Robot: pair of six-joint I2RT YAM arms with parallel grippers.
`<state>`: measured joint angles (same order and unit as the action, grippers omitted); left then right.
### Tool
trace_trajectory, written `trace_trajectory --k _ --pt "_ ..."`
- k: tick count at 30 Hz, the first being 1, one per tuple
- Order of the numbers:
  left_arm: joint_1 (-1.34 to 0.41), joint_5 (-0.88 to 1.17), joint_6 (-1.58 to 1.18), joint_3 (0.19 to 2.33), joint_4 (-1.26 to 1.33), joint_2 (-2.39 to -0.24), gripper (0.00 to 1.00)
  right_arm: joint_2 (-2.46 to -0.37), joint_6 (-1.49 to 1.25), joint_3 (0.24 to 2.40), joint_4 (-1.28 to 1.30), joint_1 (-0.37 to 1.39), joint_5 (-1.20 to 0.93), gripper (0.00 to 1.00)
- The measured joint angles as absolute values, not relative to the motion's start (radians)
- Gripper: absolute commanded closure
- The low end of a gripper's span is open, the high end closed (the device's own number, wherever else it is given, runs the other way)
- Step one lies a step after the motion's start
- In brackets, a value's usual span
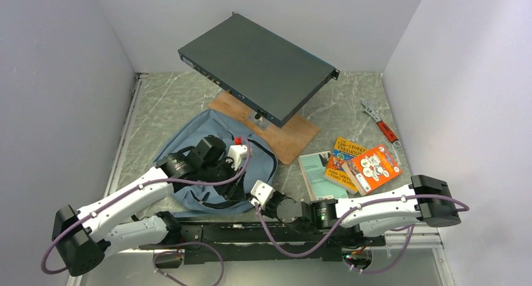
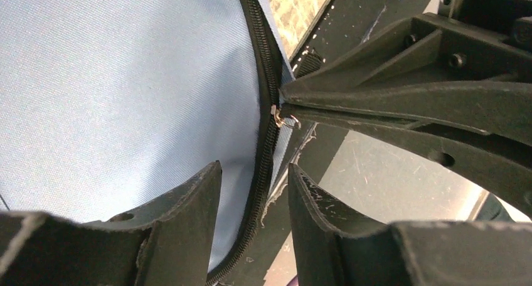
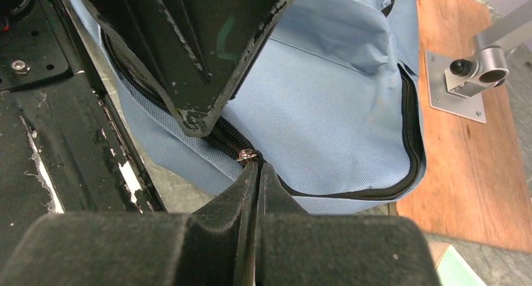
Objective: Pack the student bag
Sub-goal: Unzip the student bag at the center of the board.
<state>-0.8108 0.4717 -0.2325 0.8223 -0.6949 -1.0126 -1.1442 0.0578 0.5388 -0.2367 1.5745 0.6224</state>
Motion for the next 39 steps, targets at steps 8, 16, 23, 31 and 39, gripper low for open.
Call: trace_trajectory --k 8,16,23,31,39 --pt "-0.840 0.442 -0.251 0.822 -0.652 -1.071 0.61 -1.131 0.054 0.537 -0.233 1.575 0.623 1.00" --pt "-0.858 0.392 -0.265 0.822 -0.654 -1.044 1.00 -1.128 0.033 0.535 -0.225 1.575 0.638 1.00" --pt "-0.867 0.196 -0.287 0.847 -0.712 -0.867 1.00 -0.979 -0.030 0.472 -0.237 1.575 0.717 1.00" --pt "-0.866 0.037 -0.245 0.873 -0.784 -0.586 1.00 -0.842 -0.088 0.402 -0.250 1.528 0.810 1.00" --pt "-0.865 0.011 -0.197 0.873 -0.815 -0.401 1.00 -0.950 -0.158 0.433 -0.217 1.327 0.789 1.00"
